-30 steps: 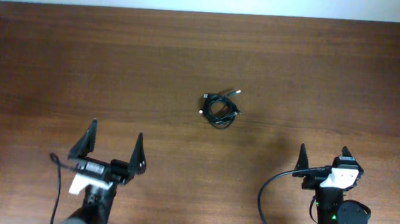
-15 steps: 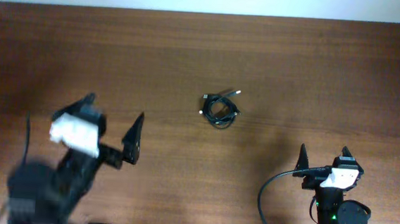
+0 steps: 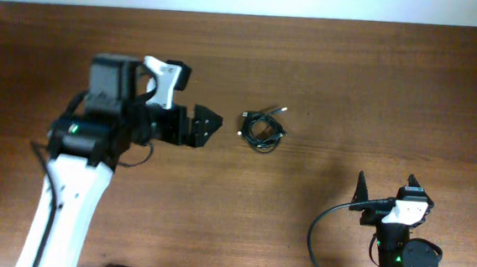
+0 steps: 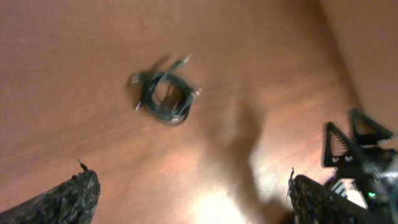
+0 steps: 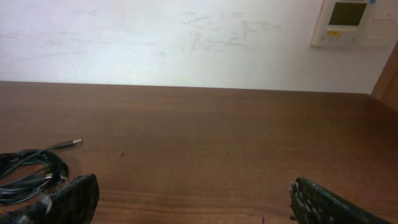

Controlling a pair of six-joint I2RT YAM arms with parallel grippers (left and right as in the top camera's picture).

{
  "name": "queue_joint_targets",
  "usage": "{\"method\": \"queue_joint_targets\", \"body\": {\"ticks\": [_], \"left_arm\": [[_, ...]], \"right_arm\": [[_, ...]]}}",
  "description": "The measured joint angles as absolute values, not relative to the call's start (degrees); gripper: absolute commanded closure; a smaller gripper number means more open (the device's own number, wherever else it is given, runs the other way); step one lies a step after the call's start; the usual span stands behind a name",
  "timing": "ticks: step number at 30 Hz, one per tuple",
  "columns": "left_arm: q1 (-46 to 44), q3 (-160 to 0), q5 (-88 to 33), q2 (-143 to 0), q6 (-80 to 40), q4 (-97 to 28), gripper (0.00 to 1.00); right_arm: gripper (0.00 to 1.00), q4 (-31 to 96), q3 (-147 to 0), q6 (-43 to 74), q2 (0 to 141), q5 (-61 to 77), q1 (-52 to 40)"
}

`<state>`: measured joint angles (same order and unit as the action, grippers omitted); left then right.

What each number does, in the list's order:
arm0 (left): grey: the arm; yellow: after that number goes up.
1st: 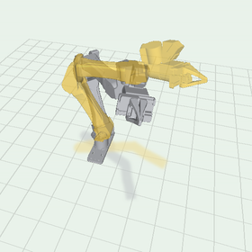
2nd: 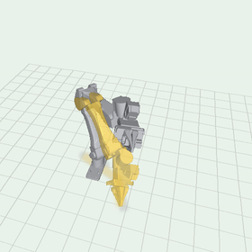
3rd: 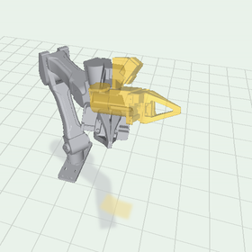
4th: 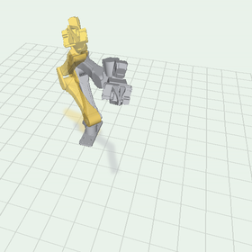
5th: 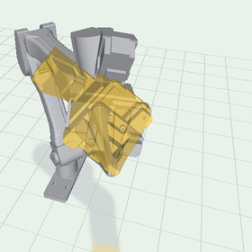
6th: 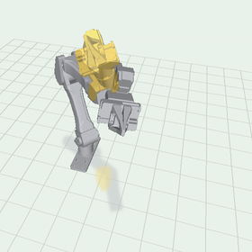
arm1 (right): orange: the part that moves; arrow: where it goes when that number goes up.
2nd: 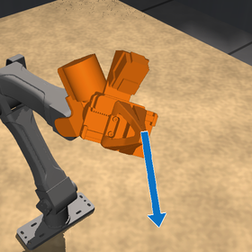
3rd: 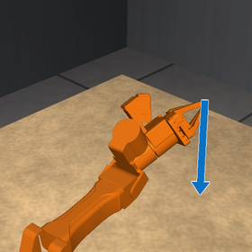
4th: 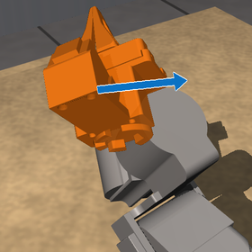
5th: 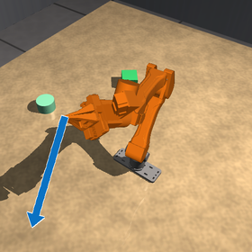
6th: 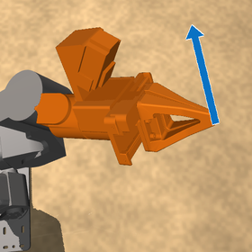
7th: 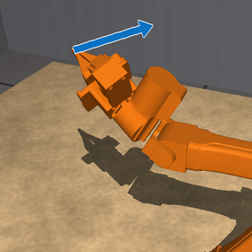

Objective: Untangle cables
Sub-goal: 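Reach the left gripper forward over the black cable bundle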

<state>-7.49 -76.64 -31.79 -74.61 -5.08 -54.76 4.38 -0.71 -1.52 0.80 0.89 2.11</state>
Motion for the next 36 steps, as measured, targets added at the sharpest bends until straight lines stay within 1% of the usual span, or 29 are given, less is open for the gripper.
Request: {"method": "queue_joint_targets", "body": {"ticks": [4, 6, 8, 10, 16, 24, 30, 31, 36], "left_arm": [[-11.7, -90.9, -23.8, -84.2, -7.4, -67.1, 0.01], [-13.2, -98.2, -21.4, -88.5, -7.9, -68.4, 0.01], [-14.4, -101.4, -20.1, -91.0, -8.1, -67.6, 0.01], [-16.0, -102.3, -19.0, -93.3, -8.3, -66.1, 0.01], [-18.4, -102.5, -18.0, -102.5, -10.0, -66.6, 0.01], [-19.3, -102.5, -17.9, -116.3, -10.4, -68.4, 0.01], [-19.3, -102.5, -22.1, -118.7, -10.6, -68.6, 0.01], [-19.3, -102.5, -22.7, -118.7, -10.6, -68.6, 0.01], [-19.3, -102.5, -23.6, -119.0, -12.6, -67.3, 0.01]], "right_arm": [[0.02, 4.4, -0.7, -1.5, 0.8, 0.9, 2.1], [0.02, 4.4, -0.7, -1.5, 0.8, 0.9, 2.1], [0.02, 4.4, -0.7, -1.5, 0.8, 0.9, 2.1], [0.02, 4.4, -0.7, -1.5, 0.8, 0.9, 2.1], [0.02, 4.4, -0.7, -1.5, 0.8, 0.9, 2.1], [0.02, 4.4, -0.7, -1.5, 0.8, 0.9, 2.1], [0.02, 4.3, -0.7, -1.5, 0.8, 0.9, 2.1], [0.01, 3.3, -0.7, -1.5, 0.8, 1.8, 2.1], [0.02, -1.8, -0.6, 12.2, 0.8, 24.0, 2.2]]}}
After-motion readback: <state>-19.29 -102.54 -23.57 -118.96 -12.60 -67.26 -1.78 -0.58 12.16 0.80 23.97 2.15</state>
